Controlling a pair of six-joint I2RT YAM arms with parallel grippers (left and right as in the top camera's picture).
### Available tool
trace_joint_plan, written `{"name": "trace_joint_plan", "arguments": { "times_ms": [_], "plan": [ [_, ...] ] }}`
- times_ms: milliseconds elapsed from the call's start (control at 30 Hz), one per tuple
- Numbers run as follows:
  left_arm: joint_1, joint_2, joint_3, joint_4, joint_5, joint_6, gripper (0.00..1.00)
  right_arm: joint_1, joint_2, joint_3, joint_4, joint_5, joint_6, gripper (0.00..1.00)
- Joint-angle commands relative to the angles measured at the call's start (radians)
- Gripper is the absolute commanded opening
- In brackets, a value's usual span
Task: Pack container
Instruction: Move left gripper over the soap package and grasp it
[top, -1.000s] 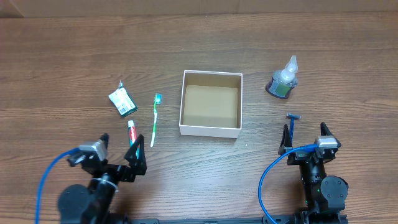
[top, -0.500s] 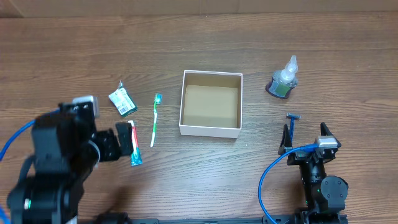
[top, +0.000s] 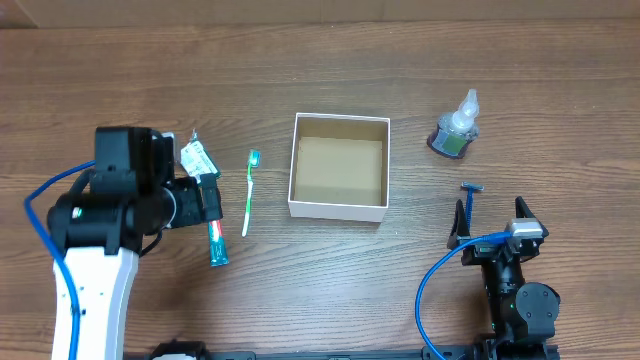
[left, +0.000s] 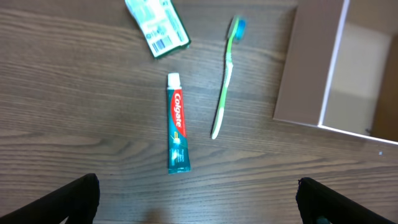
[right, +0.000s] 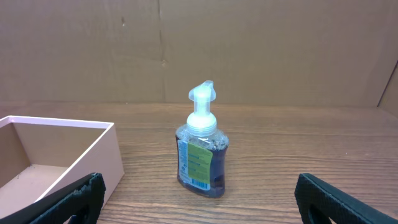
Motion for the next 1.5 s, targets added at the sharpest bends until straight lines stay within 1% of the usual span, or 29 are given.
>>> {"name": "trace_joint_plan", "arguments": {
  "times_ms": [0, 300, 700, 1067, 1100, 1233, 1300, 1433, 1467],
  "plan": [
    [0.0, 0.059, 0.019, 0.003, 0.002, 0.023, 1.0, -0.003, -0.008, -0.011, 0.006, -0.002, -0.001, 1.0],
    [0.0, 0.146, 0.019, 0.01, 0.003, 0.022, 1.0, -0.003, -0.008, -0.011, 0.006, -0.002, -0.001, 1.0],
    [0.0, 0.208, 0.019, 0.013, 0.003, 0.022, 1.0, -0.003, -0.008, -0.011, 0.006, -0.002, -0.001, 1.0],
    [0.0, 0.211, 0.019, 0.105, -0.001, 0.02, 1.0, -0.003, -0.008, -0.011, 0.006, -0.002, -0.001, 1.0],
    [0.0, 0.212, 0.019, 0.12, -0.005, 0.008, 1.0, -0.003, -0.008, -0.011, 0.006, -0.002, -0.001, 1.0],
    [0.0, 0.227, 0.019, 0.169, -0.119, -0.18, 1.0, -0.003, -0.008, -0.011, 0.006, -0.002, -0.001, 1.0],
    [0.0, 0.248, 0.019, 0.2, -0.153, -0.247, 1.0, -0.003, -0.008, -0.011, 0.006, -0.002, -0.001, 1.0],
    [0.0, 0.325, 0.018, 0.288, -0.202, -0.326, 1.0, -0.003, -0.008, -0.011, 0.006, -0.002, -0.001, 1.0],
    [0.0, 0.35, 0.018, 0.314, -0.201, -0.327, 1.0, -0.003, -0.008, -0.011, 0.006, -0.002, -0.001, 1.0]
  ]
}}
